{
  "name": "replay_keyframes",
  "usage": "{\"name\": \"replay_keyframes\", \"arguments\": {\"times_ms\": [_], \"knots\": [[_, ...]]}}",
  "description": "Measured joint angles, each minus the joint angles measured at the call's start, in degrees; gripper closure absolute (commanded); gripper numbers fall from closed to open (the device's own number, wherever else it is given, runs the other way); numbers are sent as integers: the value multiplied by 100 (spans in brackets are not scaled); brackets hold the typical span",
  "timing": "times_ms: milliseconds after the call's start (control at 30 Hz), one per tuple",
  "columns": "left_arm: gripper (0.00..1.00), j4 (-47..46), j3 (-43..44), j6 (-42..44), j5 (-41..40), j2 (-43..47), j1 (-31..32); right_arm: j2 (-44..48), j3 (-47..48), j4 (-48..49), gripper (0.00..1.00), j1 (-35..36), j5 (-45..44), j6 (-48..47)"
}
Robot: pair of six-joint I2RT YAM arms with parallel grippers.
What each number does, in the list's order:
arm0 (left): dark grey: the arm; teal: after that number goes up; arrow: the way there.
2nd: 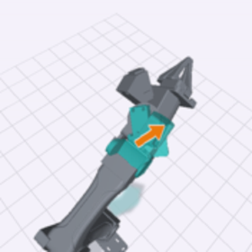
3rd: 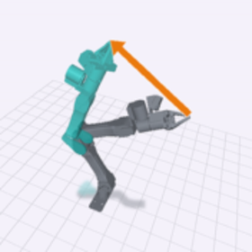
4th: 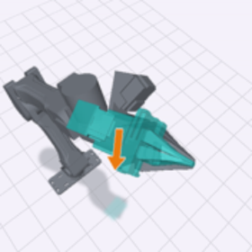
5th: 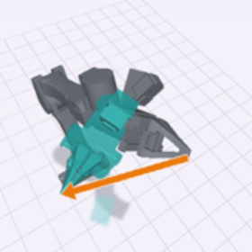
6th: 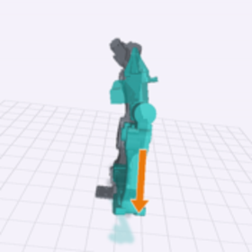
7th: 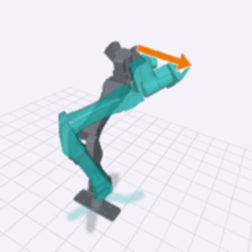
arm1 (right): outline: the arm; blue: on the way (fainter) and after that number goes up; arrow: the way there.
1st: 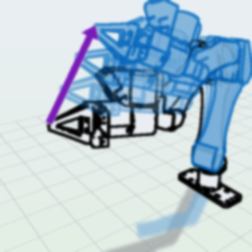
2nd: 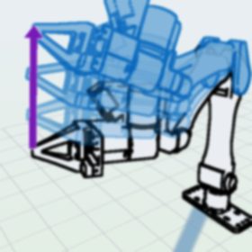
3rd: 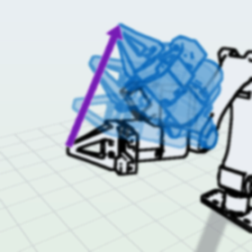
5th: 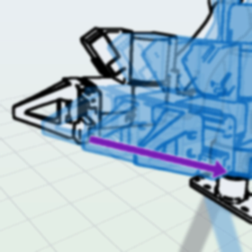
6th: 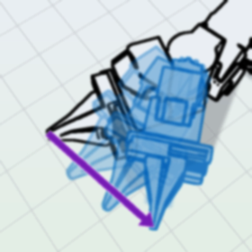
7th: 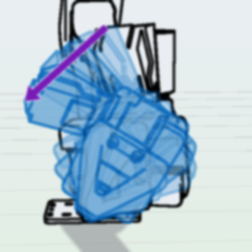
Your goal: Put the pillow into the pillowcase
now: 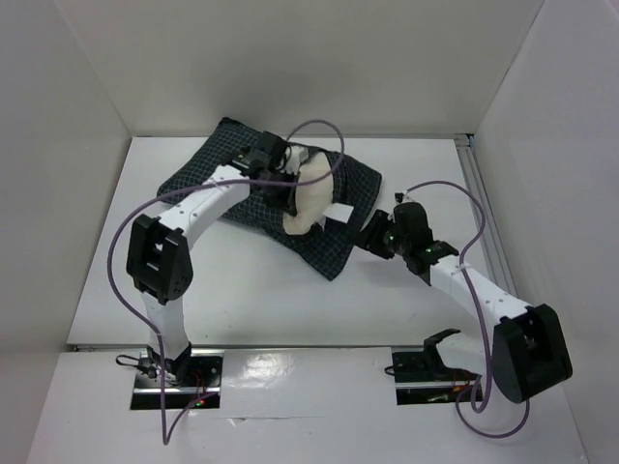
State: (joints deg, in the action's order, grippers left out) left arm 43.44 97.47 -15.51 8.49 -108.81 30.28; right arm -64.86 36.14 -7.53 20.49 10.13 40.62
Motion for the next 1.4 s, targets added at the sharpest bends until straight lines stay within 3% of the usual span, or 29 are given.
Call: {"name": "replay_keyframes", "arguments": {"times_ms": [167, 400, 667, 967, 1167, 1233, 1300, 1400], "knots": [[100, -153, 367, -127, 883, 0, -662, -721, 184, 697, 52, 0, 48, 74], [100, -319, 529, -293, 1615, 0, -940, -1703, 511, 2090, 54, 63, 170, 328], [100, -393, 577, -431, 1943, 0, -988, -2874, 1178, 3298, 55, 240, 103, 494], [100, -442, 605, -439, 2120, 0, -1047, -3314, 1497, 3884, 51, 240, 72, 654], [100, -505, 605, -450, 2199, 0, -1086, -3512, 1696, 3965, 62, 260, -142, 739], [100, -540, 605, -466, 2223, 0, -1099, -3652, 1823, 3967, 73, 273, -271, 761], [100, -555, 605, -481, 2253, 0, -1128, -3731, 1862, 3976, 99, 280, -382, 754], [100, -564, 603, -557, 2291, 0, -1141, -3768, 1862, 3989, 100, 280, -498, 809]]}}
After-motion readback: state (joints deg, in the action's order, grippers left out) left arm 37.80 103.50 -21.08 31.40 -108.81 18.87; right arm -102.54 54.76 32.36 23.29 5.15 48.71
